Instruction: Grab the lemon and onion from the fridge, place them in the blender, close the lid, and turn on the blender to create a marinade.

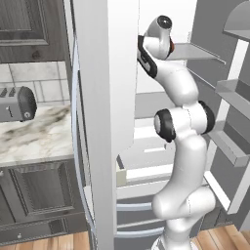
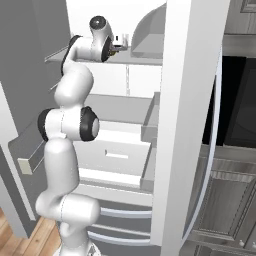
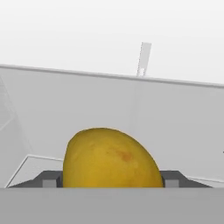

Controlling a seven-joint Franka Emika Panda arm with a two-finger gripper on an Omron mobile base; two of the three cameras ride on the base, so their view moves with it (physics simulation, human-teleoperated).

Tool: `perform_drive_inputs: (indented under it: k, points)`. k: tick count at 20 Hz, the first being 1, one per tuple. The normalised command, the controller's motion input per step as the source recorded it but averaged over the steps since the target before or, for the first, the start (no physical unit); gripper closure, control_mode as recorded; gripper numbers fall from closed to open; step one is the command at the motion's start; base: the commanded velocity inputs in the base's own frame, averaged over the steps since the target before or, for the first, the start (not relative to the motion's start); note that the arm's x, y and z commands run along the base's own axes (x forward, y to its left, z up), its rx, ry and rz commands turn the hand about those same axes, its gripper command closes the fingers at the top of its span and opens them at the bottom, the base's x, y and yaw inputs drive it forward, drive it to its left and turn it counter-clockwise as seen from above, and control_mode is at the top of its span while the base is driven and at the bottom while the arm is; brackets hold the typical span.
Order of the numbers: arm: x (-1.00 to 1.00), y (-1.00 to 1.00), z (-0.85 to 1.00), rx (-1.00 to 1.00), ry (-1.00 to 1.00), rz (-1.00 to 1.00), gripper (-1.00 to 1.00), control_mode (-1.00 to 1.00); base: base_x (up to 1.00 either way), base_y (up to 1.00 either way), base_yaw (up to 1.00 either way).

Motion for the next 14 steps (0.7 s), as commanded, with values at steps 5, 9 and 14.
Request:
perform_drive_inputs:
  k: [5, 9, 14]
  points:
    - [-0.27, 0.0, -0.37, 0.01, -0.29, 0.0, 1.0, -1.0, 0.0, 0.0, 0.0]
    - [-0.26, 0.0, -0.23, 0.03, -0.39, 0.0, 1.0, -1.0, 0.0, 0.0, 0.0]
    - [-0.42, -0.01, 0.2, 0.03, -0.11, 0.0, 1.0, -1.0, 0.0, 0.0, 0.0]
